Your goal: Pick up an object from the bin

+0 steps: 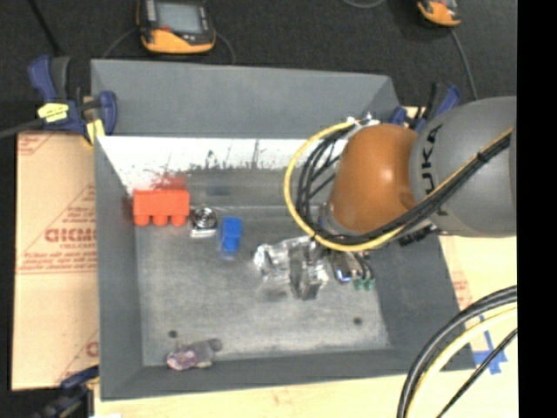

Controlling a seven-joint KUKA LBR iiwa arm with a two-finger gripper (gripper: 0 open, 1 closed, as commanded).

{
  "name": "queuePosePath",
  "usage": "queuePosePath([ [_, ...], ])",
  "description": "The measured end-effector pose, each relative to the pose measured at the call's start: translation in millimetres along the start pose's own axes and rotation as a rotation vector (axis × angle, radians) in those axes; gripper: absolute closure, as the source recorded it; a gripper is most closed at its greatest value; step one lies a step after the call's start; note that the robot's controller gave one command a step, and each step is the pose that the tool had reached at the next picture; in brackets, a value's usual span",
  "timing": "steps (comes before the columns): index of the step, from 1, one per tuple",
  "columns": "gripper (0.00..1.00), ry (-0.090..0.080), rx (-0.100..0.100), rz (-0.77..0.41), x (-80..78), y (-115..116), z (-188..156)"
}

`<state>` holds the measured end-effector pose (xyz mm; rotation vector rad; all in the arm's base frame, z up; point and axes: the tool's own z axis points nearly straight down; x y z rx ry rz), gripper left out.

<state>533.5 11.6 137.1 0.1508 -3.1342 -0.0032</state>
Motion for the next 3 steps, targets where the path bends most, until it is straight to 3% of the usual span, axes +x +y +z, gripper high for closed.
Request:
queuePosePath([
  [1,1.0,-0.007,0.004,0.102,12.9,-72.3,-8.6],
  [2,1.0,-0.013,0.005,0.09,17.2,-69.8,-78.0],
  [3,1.0,-0.003,0.001,0.057,-22.0,-32.7,-21.3],
])
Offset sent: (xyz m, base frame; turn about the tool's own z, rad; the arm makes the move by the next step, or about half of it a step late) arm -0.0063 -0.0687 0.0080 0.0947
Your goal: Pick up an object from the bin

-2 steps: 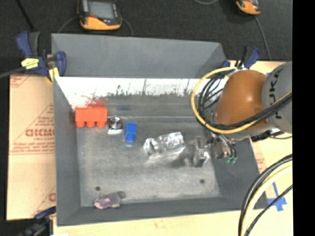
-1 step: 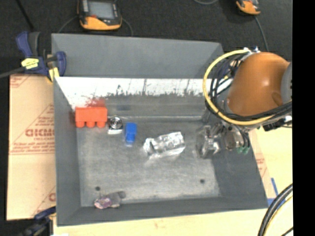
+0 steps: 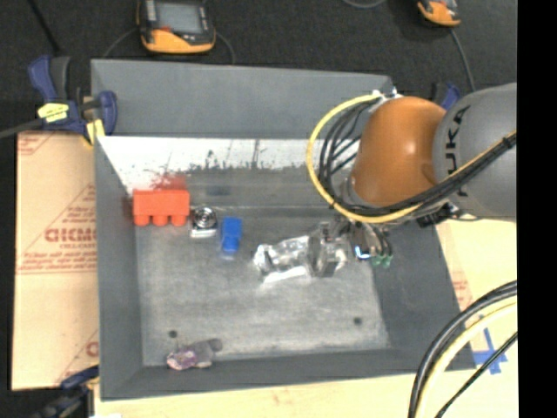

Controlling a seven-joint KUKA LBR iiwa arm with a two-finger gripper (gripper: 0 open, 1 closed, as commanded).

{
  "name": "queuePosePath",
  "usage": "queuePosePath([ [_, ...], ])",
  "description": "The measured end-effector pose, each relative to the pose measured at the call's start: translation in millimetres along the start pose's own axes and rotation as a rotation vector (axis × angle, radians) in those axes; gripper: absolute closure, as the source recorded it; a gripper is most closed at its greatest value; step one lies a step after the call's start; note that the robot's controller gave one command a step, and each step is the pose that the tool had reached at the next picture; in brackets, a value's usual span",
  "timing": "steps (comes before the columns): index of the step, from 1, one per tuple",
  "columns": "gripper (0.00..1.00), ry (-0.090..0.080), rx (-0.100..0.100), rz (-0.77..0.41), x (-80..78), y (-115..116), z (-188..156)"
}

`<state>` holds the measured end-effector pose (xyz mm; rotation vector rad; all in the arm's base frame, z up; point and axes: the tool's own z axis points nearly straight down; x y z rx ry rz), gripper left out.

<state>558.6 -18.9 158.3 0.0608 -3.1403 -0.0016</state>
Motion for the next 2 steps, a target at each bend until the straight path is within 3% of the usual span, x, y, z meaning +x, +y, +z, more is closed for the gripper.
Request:
queuePosePath([
  [1,0.0,-0.003,0.001,0.002,0.3,-2.0,-2.9],
  [2,0.0,-0.027,0.006,-0.09,-34.2,6.3,82.7],
])
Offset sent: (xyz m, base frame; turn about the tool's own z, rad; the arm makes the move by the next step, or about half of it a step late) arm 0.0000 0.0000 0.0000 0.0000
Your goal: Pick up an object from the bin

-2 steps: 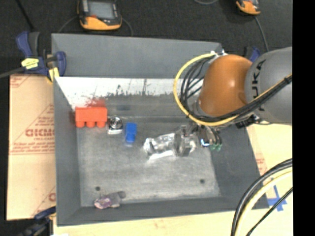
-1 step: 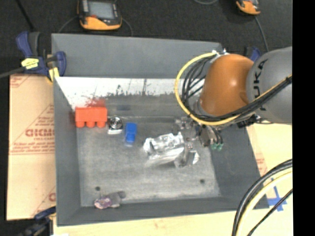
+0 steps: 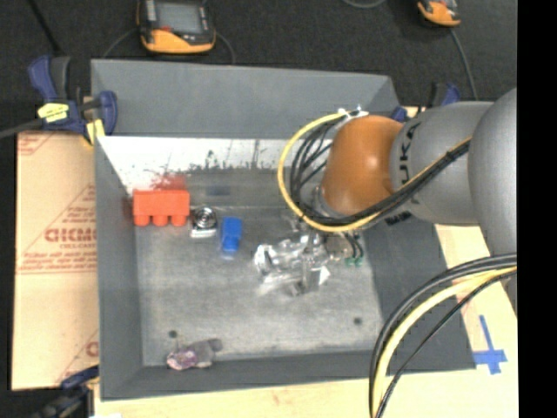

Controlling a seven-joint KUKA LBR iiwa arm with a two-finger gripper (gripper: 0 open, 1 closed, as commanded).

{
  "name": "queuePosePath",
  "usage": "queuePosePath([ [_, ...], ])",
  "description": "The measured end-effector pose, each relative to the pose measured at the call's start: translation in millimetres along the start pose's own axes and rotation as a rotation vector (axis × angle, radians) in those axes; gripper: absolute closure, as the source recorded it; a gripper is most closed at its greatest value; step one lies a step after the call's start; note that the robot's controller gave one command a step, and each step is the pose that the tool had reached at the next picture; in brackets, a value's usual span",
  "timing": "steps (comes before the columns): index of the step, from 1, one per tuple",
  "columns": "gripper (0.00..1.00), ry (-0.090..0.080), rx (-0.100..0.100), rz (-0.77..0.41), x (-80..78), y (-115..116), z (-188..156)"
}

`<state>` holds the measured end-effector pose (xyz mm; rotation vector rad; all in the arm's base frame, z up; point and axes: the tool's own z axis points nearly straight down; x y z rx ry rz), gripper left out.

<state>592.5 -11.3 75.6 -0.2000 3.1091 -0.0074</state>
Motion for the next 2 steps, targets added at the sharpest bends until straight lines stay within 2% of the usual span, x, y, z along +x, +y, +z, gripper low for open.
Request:
queuePosePath([
  [1,1.0,-0.005,0.0,0.0,-1.6,0.3,-4.5],
  [2,1.0,0.018,-0.003,-0.021,-3.8,-2.6,-195.2],
])
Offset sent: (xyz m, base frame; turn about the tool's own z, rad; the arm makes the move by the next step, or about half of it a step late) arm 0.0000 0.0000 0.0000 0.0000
